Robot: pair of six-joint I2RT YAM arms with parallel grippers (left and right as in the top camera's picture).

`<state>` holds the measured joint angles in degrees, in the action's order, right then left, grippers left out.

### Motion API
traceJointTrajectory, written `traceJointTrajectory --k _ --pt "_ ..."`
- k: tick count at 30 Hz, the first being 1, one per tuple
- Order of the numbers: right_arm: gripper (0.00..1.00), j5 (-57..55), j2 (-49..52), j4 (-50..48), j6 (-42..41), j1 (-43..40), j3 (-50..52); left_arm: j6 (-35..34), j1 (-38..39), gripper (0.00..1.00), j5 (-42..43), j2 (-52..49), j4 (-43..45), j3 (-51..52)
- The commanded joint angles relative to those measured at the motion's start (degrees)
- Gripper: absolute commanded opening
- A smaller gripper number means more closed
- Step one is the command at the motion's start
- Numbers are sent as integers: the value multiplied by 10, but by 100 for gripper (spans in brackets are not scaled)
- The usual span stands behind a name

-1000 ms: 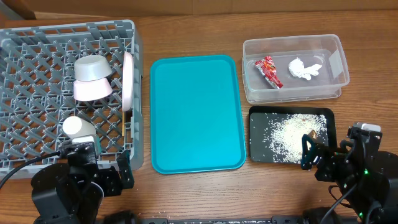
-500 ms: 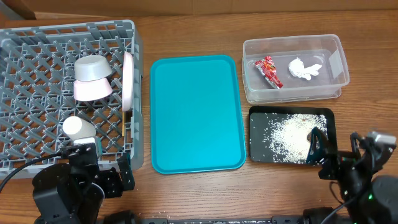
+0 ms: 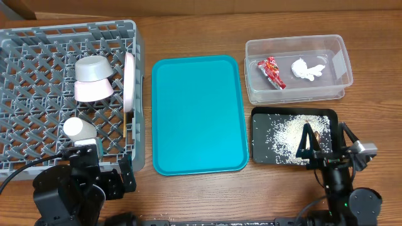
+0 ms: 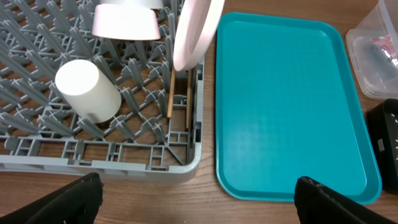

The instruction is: Sort waste into correct bins and load items into the dishwasher

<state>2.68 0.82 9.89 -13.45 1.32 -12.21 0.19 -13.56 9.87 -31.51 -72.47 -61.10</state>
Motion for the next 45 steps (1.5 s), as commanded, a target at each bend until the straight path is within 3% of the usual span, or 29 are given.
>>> traceJointTrajectory --k 1,9,45 --pt "100 4 -7 -29 0 -7 44 7 1 100 7 4 1 2" --pt "100 -25 -7 -47 -1 -7 115 7 1 100 7 4 1 2" --pt "100 -26 -7 -47 -1 -7 115 7 1 100 -4 6 -2 3"
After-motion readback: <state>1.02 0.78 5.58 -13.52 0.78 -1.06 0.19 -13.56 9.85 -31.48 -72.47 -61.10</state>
